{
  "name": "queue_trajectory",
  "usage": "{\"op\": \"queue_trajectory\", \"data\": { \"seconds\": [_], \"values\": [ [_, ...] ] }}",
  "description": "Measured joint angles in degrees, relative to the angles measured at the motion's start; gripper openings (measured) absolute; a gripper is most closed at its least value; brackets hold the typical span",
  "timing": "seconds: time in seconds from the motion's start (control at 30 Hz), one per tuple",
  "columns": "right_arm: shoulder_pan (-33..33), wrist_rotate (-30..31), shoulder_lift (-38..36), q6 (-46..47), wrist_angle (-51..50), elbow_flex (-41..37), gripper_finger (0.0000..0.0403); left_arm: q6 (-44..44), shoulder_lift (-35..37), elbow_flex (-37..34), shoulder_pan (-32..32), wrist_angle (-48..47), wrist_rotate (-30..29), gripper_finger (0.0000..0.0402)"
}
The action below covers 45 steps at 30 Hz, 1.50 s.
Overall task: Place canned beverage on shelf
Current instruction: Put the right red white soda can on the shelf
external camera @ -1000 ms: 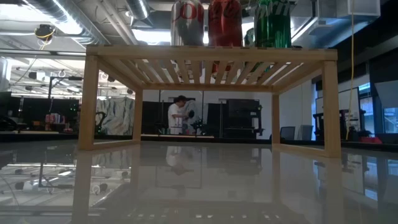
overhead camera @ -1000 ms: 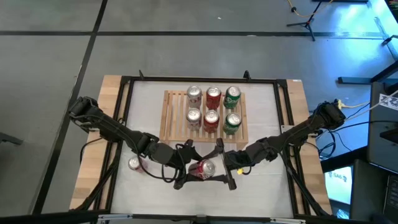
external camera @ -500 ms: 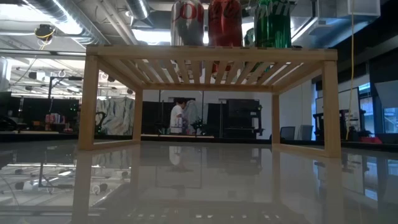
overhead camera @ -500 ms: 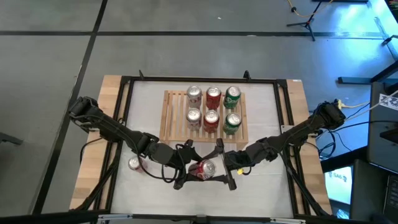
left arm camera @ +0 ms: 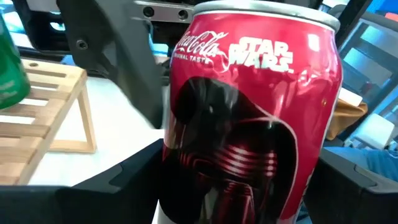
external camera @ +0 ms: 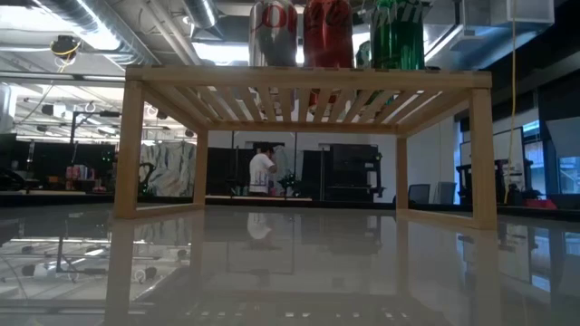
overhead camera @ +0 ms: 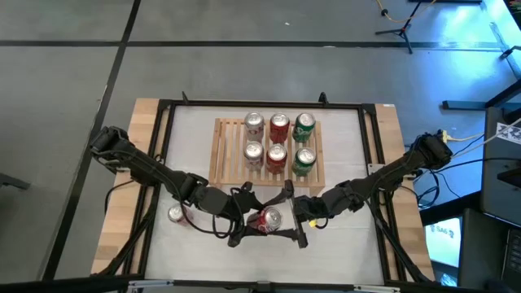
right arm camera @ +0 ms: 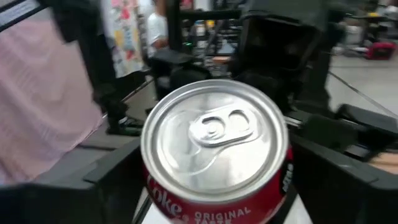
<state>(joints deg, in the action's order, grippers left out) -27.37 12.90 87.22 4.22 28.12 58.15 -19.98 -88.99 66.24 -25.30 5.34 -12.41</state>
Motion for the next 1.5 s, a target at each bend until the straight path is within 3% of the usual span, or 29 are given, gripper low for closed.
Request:
{"op": "queue_trajectory", "data": {
  "seconds": [0.2,0.37,0.97,1.33,1.5],
  "values": [
    [-0.1,3.8,0.0,3.0,0.0,0.0,0.0396,-0.9,0.0,0.0,-0.3,-0.6,-0.5,0.0289],
    [0.1,-0.4,-0.3,-1.5,0.7,0.0,0.0383,-0.8,0.1,0.0,-1.1,-0.6,-0.6,0.0289],
    [0.0,0.0,-9.9,-9.1,-1.4,0.0,0.0381,0.0,3.9,0.0,-4.0,-2.5,-3.5,0.0289],
    [0.0,0.2,-17.6,-9.1,-14.3,0.0,0.0381,11.2,16.6,0.0,-3.2,-7.9,-17.9,0.0289],
    [0.0,1.6,-18.9,-9.1,-16.8,0.0,0.0381,16.5,23.2,0.0,-0.5,-10.8,-21.5,0.0289]
  ]
}}
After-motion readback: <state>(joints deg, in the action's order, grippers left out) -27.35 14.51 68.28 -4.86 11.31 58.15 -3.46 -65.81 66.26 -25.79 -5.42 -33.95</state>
